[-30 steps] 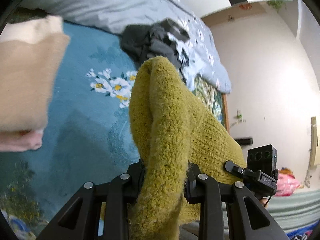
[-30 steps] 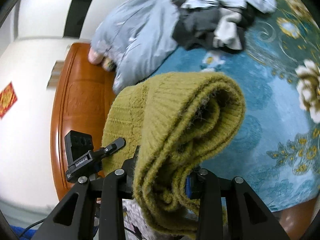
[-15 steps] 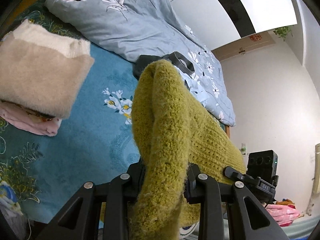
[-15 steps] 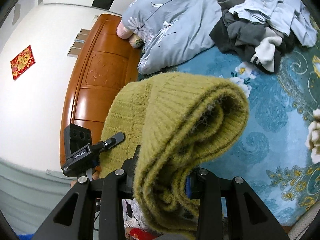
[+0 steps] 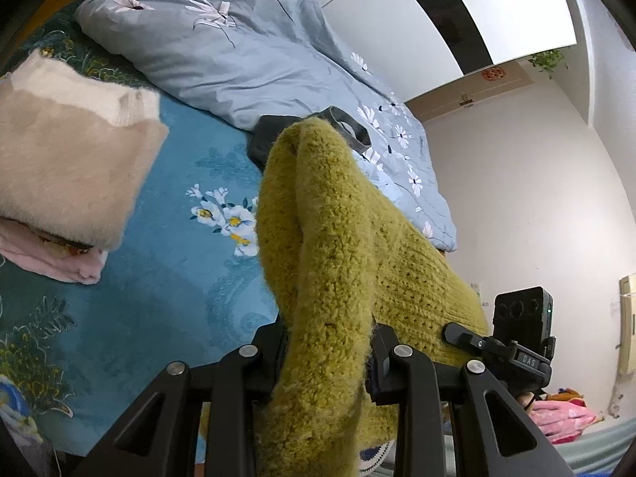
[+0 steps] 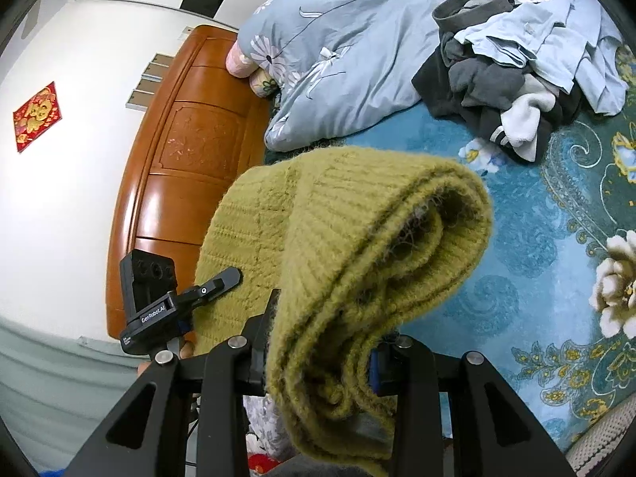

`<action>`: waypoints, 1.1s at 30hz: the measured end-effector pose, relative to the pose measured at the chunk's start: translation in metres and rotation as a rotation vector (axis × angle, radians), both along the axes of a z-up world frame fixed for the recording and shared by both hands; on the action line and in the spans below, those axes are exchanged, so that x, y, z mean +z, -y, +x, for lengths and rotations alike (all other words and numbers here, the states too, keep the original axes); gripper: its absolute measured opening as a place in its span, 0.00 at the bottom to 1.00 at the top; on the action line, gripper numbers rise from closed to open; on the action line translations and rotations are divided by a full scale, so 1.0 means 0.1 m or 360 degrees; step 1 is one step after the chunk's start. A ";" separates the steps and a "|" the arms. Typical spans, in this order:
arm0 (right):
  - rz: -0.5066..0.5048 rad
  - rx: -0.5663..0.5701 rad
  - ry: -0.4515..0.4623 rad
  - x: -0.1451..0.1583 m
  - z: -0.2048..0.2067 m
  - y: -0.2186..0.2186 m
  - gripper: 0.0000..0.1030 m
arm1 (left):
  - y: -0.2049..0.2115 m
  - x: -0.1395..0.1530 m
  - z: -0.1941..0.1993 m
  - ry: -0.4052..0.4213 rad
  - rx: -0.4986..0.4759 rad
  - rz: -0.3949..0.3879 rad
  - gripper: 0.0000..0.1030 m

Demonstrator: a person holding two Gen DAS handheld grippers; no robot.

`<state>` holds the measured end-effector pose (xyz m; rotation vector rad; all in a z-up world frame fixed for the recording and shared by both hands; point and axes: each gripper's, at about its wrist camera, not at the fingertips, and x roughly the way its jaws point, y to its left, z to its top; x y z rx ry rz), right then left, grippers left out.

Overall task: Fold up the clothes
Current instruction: 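Lift the folded sweater off the blanket with both grippers, then carry the sweater with both grippers over the beige towel stack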

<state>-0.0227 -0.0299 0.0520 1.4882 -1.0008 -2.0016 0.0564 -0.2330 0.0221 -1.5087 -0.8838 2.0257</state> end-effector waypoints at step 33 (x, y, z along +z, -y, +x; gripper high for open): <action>0.0072 -0.0003 0.0209 -0.31 -1.33 2.87 0.35 | 3.15 -0.54 -0.74 0.0118 0.0034 0.0135 0.30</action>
